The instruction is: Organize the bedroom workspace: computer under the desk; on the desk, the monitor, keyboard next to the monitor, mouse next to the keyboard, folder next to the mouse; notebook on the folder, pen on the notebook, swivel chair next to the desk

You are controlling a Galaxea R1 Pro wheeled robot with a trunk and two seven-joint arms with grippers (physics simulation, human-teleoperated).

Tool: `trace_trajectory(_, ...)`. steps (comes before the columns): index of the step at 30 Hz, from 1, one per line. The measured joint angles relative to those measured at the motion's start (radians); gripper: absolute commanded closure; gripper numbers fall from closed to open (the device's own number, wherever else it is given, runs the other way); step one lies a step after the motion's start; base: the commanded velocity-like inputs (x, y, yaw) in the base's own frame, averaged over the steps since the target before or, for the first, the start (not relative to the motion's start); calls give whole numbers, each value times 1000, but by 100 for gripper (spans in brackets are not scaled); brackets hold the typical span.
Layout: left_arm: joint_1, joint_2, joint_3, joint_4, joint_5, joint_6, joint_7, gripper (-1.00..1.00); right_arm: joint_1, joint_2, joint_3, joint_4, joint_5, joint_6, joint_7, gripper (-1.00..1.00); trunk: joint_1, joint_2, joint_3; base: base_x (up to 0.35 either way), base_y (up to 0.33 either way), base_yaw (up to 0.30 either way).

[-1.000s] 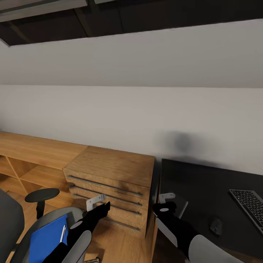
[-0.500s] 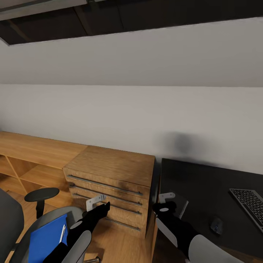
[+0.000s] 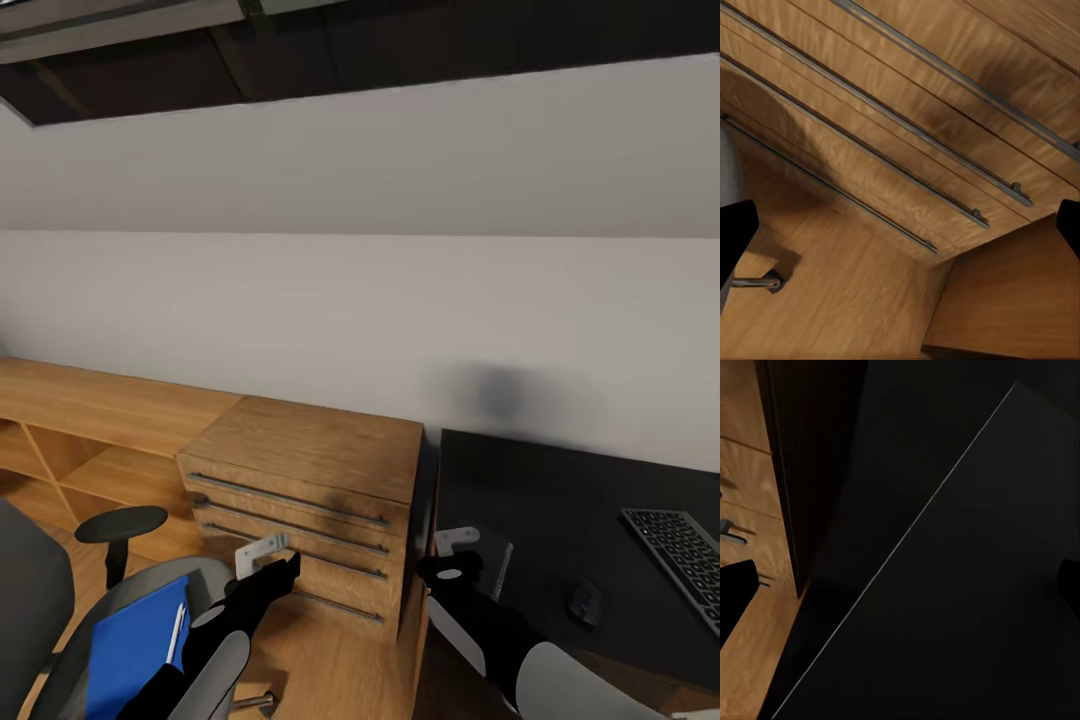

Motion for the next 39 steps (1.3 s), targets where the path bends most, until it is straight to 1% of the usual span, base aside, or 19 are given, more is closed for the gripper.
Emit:
trace_trajectory(10,0,0,0,0,0,0,0,-100,0,-1,0,0,-1,-1,0,-100,0,0,0,-19,0,0)
trace_trajectory(21,0,0,0,0,0,1,0,-100,0,-1,0,0,-1,-1,0,-100,0,0,0,-108,0,0)
trace_trajectory(39,0,0,0,0,-2,2,0,-100,0,-1,0,0,0,-1,0,-100,0,0,0,-4,0,0)
